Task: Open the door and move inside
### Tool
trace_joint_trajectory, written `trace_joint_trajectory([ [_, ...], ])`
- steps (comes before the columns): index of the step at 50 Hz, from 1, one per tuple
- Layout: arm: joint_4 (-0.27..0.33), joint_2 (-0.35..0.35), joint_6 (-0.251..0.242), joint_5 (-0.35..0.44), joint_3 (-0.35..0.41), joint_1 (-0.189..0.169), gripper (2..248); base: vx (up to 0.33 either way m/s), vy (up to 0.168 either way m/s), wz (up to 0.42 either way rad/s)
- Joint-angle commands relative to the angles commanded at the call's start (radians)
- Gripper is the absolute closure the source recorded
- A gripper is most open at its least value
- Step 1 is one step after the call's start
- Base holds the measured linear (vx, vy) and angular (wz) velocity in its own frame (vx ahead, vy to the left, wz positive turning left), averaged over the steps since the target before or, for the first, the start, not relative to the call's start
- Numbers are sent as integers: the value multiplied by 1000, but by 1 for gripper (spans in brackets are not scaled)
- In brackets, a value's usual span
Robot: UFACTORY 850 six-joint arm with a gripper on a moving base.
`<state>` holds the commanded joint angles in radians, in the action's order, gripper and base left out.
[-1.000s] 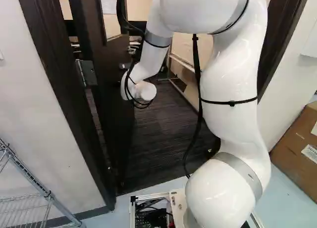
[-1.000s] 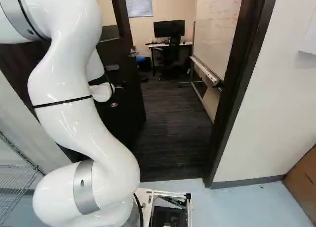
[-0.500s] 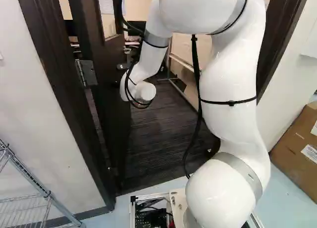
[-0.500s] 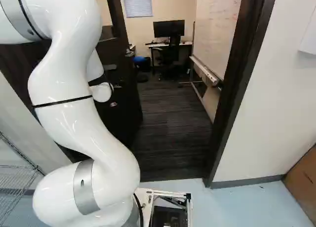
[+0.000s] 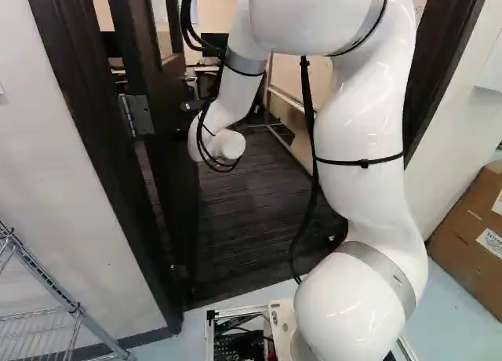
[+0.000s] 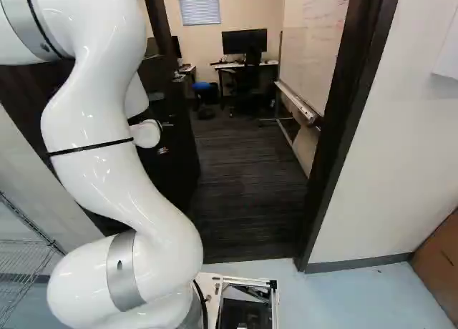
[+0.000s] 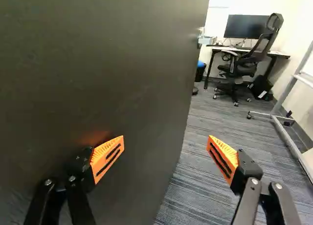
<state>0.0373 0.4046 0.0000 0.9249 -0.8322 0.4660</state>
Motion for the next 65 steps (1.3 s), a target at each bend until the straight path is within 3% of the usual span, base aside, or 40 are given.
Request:
trace_joint_trajectory([
  [45, 25, 7, 0, 6, -9, 8, 3, 0, 0, 0],
  [65, 25, -22, 0, 6, 28, -27, 3, 0, 0, 0],
])
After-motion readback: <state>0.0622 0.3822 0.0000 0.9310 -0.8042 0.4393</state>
